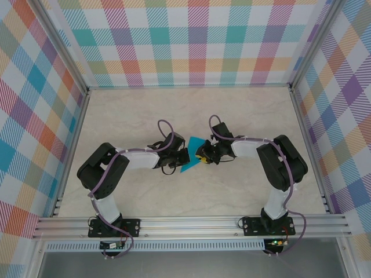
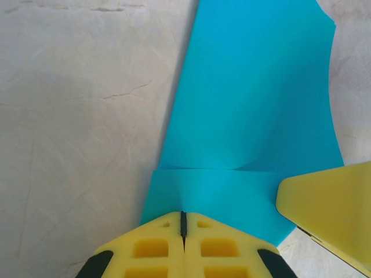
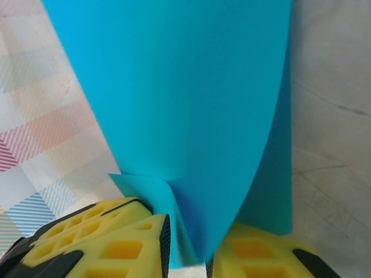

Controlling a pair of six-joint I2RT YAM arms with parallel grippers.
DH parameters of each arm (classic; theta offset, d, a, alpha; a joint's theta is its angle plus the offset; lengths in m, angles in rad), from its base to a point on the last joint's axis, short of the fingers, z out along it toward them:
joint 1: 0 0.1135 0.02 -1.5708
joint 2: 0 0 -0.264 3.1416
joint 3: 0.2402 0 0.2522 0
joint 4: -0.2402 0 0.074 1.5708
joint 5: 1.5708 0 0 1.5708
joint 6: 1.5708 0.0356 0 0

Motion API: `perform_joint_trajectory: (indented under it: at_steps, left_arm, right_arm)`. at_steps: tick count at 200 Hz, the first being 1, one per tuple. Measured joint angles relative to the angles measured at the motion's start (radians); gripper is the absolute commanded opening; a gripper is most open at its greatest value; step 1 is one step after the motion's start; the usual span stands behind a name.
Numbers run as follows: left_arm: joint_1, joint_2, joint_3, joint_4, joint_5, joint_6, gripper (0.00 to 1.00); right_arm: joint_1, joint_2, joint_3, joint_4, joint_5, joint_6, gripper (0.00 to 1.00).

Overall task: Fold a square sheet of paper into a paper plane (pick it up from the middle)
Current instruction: Fourth fold the wing at the center of the table.

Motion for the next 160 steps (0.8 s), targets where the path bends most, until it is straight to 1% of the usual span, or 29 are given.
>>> perform_joint_trajectory:
  at_steps: [20,43,70,93,119,129,153,160]
  left_arm:
    - [0.002,-0.016,0.000,-0.024,-0.005,0.019,0.10]
    - [0.006,-0.062,0.000,-0.054,-0.008,0.047,0.15]
    - [0.011,-0.145,0.000,-0.080,-0.008,0.081,0.25]
    - [0.011,-0.220,0.000,-0.084,-0.005,0.106,0.36]
    - [0.012,-0.306,-0.003,-0.081,0.012,0.136,0.46]
    - [0.013,-0.333,-0.006,-0.078,0.021,0.146,0.49]
    - [0.013,-0.375,-0.026,-0.057,0.049,0.174,0.52]
    - [0.013,-0.377,-0.031,-0.049,0.059,0.187,0.56]
  right_arm:
    - [0.000,0.005,0.000,0.002,-0.003,0.015,0.08]
    - [0.000,0.003,0.008,-0.013,0.004,0.024,0.01]
    - [0.000,-0.026,0.011,-0.072,0.043,0.026,0.00]
    - [0.000,-0.087,0.013,-0.134,0.081,0.026,0.00]
    - [0.000,-0.162,0.018,-0.196,0.119,0.033,0.00]
    - [0.002,-0.185,0.020,-0.219,0.132,0.037,0.00]
    - [0.009,-0.219,0.036,-0.280,0.168,0.064,0.00]
    - [0.011,-0.224,0.042,-0.298,0.176,0.076,0.00]
